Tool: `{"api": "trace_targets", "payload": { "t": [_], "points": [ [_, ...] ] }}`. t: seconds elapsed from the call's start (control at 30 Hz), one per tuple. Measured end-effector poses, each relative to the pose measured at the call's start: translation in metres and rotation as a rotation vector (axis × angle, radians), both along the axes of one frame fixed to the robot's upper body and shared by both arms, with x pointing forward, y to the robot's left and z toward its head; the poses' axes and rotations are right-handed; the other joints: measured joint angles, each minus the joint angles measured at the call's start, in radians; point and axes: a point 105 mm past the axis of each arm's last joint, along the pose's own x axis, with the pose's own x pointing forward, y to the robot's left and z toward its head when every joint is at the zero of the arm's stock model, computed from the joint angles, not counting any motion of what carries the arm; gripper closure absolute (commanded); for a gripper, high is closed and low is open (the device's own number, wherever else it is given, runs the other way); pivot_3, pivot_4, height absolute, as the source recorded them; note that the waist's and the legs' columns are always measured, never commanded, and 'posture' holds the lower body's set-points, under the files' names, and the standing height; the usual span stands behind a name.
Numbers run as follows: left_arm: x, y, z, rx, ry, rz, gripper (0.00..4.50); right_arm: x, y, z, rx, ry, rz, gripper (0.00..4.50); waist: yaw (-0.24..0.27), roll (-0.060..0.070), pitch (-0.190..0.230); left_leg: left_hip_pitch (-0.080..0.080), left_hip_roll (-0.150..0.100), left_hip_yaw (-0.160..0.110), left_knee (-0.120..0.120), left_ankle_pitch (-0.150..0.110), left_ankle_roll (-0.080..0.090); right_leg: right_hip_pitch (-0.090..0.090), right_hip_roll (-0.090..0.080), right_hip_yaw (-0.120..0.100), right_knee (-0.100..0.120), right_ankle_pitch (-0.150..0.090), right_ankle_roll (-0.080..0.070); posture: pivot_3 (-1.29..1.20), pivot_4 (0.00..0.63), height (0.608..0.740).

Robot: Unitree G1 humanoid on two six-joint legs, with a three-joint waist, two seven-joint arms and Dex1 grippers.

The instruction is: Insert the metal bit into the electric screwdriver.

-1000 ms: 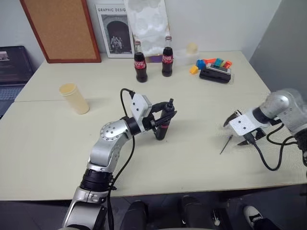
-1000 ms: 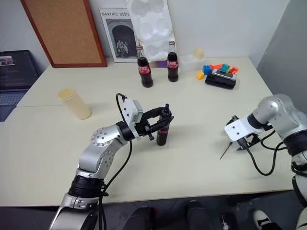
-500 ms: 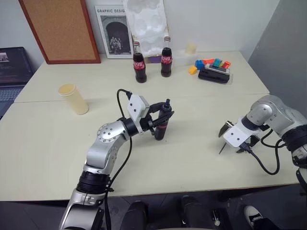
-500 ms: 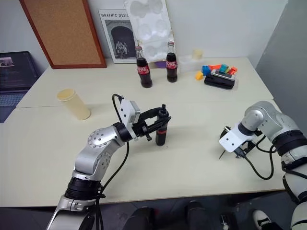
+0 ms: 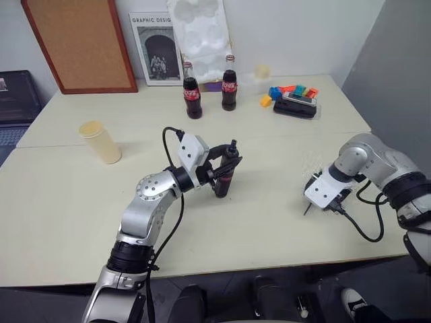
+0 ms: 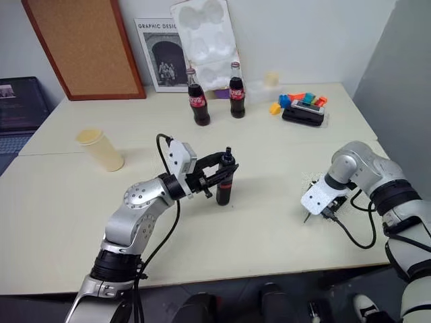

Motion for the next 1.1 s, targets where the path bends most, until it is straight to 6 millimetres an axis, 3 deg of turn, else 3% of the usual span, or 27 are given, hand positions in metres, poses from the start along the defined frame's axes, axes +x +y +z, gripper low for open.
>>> {"api": "trace_targets", "payload": {
  "t": [0.33,0.73,0.87,0.97,1.1],
  "points": [
    [0.000,0.001,0.000,0.002,0.000,0.004,2.83,0.001,0.002,0.000,0.019,0.000,-0.021,4.46,-0.006,0.000,0.000,0.001,0.000,0.000,0.000,0.000,0.000,0.001,0.000,0.001,0.000,0.000,0.000,0.00,0.150,0.740],
    [0.000,-0.001,0.002,0.004,-0.005,-0.007,2.83,0.000,0.001,0.010,0.106,-0.022,-0.077,4.46,-0.004,0.001,0.001,-0.003,-0.001,-0.001,-0.001,0.000,0.000,-0.002,0.000,0.000,-0.001,-0.001,0.000,0.00,0.150,0.740],
    [0.000,-0.003,0.002,0.002,-0.004,-0.013,2.83,-0.003,0.016,0.038,0.351,-0.046,-0.212,4.46,-0.001,0.001,0.001,-0.005,-0.001,-0.003,-0.001,0.000,0.000,-0.003,-0.001,-0.001,-0.001,-0.001,0.001,0.00,0.150,0.740],
    [-0.001,-0.002,0.003,-0.005,-0.001,-0.018,2.83,-0.015,0.027,0.077,0.654,0.023,-0.428,4.46,0.006,0.002,0.001,-0.006,-0.001,-0.005,-0.002,0.000,0.000,-0.003,-0.001,-0.002,-0.001,-0.001,0.001,0.00,0.150,0.740],
    [-0.001,-0.001,0.002,-0.003,0.002,-0.019,2.83,-0.021,0.043,0.145,1.191,0.191,-0.744,4.46,0.010,0.002,0.001,-0.006,0.000,-0.005,-0.001,0.000,0.000,-0.003,0.000,-0.003,-0.001,-0.002,-0.001,0.00,0.150,0.740]
  ]
}}
